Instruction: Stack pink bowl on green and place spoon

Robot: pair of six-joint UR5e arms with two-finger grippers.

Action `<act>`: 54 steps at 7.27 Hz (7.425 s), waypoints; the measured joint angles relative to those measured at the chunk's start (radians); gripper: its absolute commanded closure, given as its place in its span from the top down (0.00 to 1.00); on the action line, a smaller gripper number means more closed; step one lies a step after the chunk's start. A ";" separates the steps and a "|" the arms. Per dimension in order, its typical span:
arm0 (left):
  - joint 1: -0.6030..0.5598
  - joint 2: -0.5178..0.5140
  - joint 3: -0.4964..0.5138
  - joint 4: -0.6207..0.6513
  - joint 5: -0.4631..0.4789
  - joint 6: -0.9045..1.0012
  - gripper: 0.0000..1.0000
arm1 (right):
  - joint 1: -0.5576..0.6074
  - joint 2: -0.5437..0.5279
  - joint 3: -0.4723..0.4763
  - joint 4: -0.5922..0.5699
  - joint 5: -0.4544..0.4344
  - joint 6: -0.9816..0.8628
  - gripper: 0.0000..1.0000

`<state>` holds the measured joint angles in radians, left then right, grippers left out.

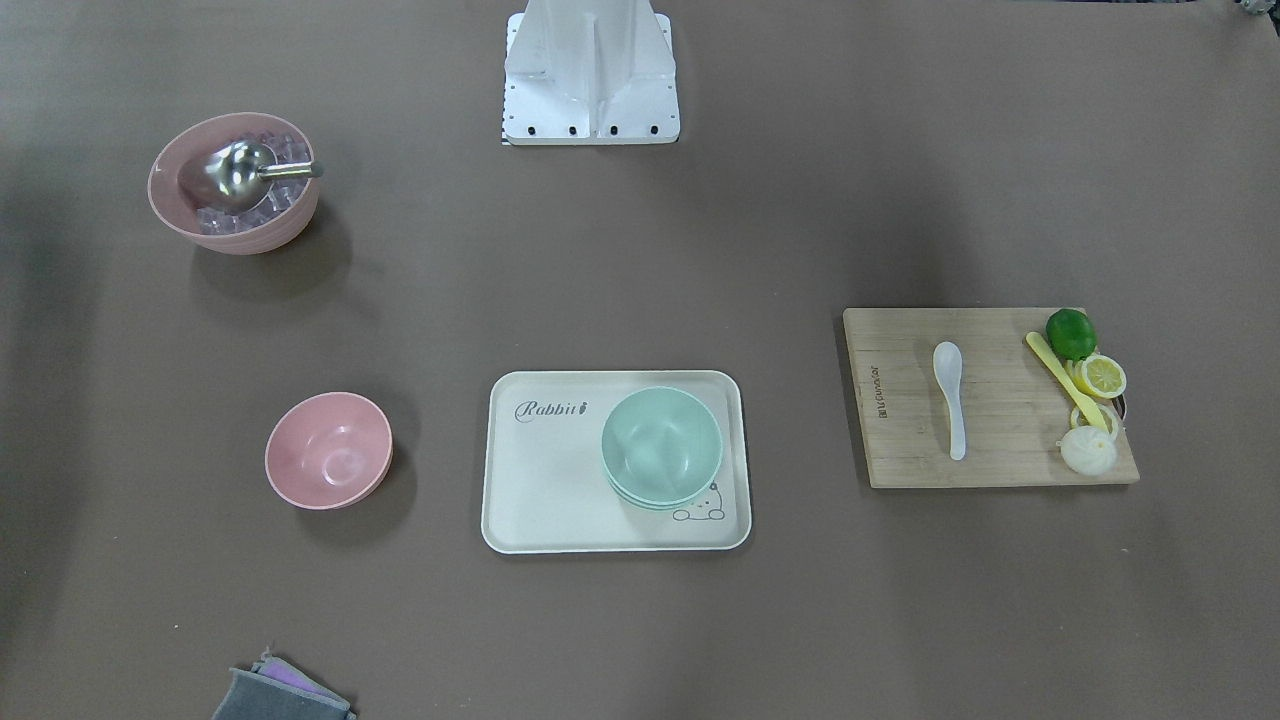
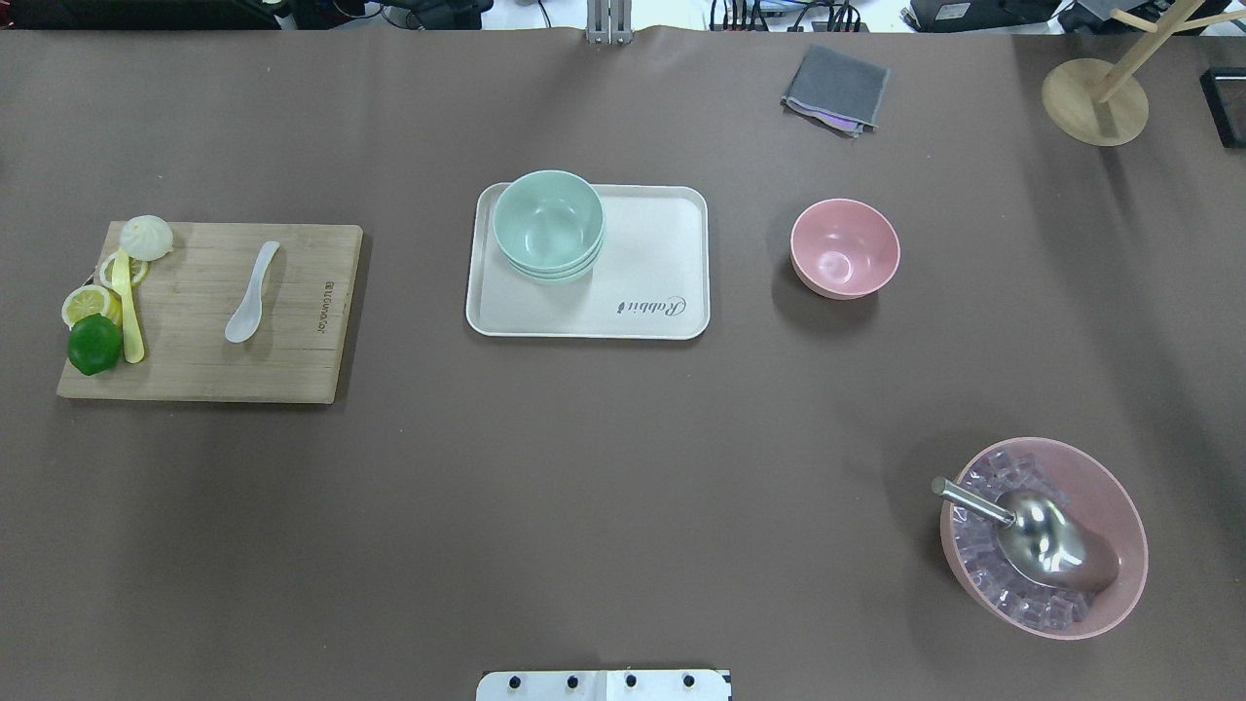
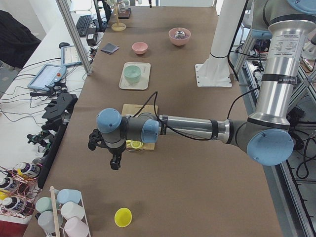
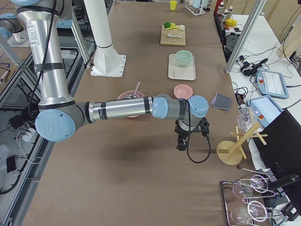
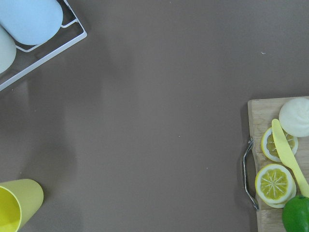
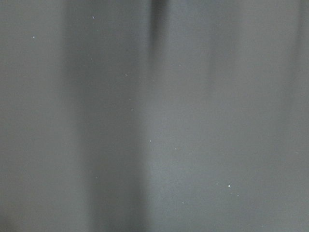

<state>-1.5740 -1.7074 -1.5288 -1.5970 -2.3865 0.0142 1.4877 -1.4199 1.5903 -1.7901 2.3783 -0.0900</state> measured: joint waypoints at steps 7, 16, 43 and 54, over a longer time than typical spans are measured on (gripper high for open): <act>0.108 -0.104 -0.102 -0.039 0.001 -0.083 0.98 | -0.036 0.092 -0.005 0.184 0.030 0.001 1.00; 0.285 -0.098 0.014 -0.404 0.020 -0.469 0.98 | -0.451 0.217 -0.174 0.777 -0.034 0.790 1.00; 0.671 -0.197 0.086 -0.489 0.324 -0.740 0.00 | -0.590 0.541 -0.134 0.779 -0.124 1.435 0.00; 0.476 -0.244 0.042 -0.450 -0.017 -0.756 0.00 | -0.758 0.672 -0.240 0.784 -0.381 1.449 0.00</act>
<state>-1.0980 -1.9509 -1.4867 -2.0472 -2.4035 -0.7420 0.7292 -0.7474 1.3500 -1.0061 1.9976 1.3595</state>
